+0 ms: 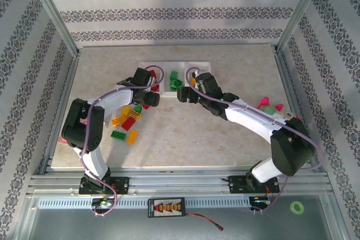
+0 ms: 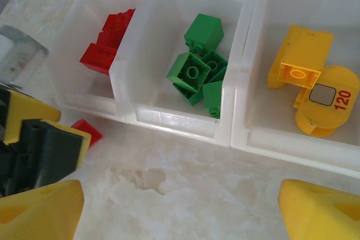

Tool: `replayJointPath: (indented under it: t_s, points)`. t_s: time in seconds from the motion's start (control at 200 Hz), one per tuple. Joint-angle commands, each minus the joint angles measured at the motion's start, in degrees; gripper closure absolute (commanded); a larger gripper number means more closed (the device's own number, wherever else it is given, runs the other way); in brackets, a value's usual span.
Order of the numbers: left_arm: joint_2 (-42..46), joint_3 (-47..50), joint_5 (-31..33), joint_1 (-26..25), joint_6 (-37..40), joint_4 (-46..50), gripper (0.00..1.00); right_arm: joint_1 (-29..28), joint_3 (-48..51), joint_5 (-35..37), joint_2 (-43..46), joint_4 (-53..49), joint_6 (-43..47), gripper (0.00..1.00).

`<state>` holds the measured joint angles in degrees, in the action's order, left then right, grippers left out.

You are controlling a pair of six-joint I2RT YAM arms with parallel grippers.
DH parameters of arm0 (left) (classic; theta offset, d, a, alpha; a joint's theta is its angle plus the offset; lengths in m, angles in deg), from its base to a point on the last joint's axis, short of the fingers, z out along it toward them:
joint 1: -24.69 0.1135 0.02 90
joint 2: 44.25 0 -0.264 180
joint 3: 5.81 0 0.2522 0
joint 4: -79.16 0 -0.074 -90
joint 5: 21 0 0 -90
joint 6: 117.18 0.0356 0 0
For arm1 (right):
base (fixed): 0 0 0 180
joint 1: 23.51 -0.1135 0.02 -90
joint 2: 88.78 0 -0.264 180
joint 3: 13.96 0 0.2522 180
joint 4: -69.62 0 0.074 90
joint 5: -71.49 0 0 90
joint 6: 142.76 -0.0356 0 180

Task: Sort the legos into containers by color
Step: Pick up the lego from the center of the table.

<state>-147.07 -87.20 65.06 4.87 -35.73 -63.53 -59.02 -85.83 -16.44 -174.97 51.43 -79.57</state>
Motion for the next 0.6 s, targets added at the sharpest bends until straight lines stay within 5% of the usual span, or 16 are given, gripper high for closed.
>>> replayJointPath:
  t_s: [0.0, 0.23, 0.595]
  points:
    - [-1.9, -1.7, 0.4, -0.3, 1.3, 1.0, 0.31, -0.6, 0.0, 0.8, 1.2, 0.6, 0.4, 0.10]
    - [-5.4, -1.7, 1.7, -0.3, 1.0, -0.3, 0.33, -0.6, 0.4, 1.0, 1.5, 0.6, 0.1, 0.11]
    - [-5.1, -2.2, 3.2, -0.4, -1.2, 0.9, 0.58, -0.6, 0.5, 0.9, 1.4, 0.6, -0.2, 0.10]
